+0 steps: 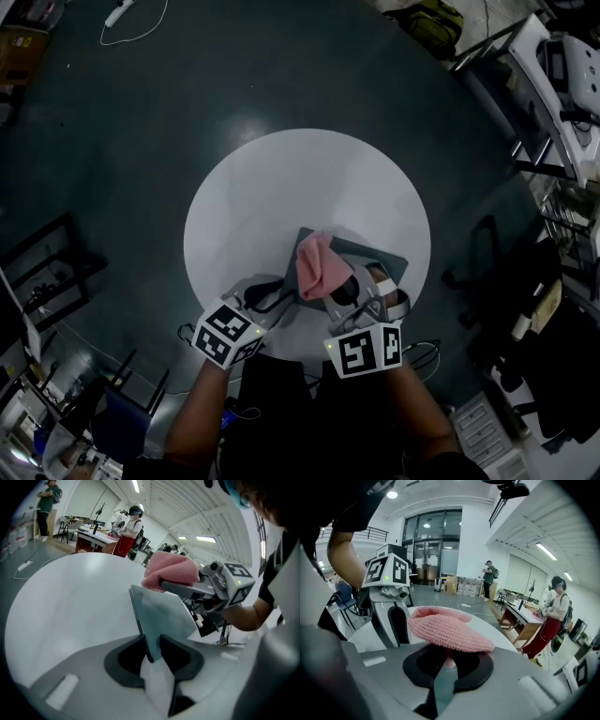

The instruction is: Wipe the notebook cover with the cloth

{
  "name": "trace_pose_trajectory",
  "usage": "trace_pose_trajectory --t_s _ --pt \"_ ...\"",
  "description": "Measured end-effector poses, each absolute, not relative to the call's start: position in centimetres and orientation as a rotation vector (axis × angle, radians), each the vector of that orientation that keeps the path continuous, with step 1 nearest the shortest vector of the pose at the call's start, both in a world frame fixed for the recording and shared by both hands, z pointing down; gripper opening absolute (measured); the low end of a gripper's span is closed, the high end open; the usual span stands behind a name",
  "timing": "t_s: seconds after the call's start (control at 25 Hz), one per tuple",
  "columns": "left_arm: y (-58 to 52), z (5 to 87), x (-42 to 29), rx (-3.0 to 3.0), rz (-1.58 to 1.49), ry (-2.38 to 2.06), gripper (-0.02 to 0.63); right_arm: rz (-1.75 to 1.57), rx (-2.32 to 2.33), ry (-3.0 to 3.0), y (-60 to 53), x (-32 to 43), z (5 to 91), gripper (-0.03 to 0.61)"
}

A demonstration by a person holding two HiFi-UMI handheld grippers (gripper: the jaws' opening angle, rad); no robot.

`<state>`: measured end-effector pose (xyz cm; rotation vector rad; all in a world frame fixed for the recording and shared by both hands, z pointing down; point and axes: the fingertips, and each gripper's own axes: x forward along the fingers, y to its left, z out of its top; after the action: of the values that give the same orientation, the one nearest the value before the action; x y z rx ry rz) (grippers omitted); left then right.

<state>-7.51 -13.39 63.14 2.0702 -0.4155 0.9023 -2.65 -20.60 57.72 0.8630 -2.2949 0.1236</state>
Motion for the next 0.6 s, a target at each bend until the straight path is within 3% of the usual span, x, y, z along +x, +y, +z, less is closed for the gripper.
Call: trace_pose_trajectory --t_s 0.6 --pt "-13.5 63.5 -7.4 2.057 0.944 -0.443 0.089 0.126 0.766 -2.158 -22.2 -4.7 61.9 0.032"
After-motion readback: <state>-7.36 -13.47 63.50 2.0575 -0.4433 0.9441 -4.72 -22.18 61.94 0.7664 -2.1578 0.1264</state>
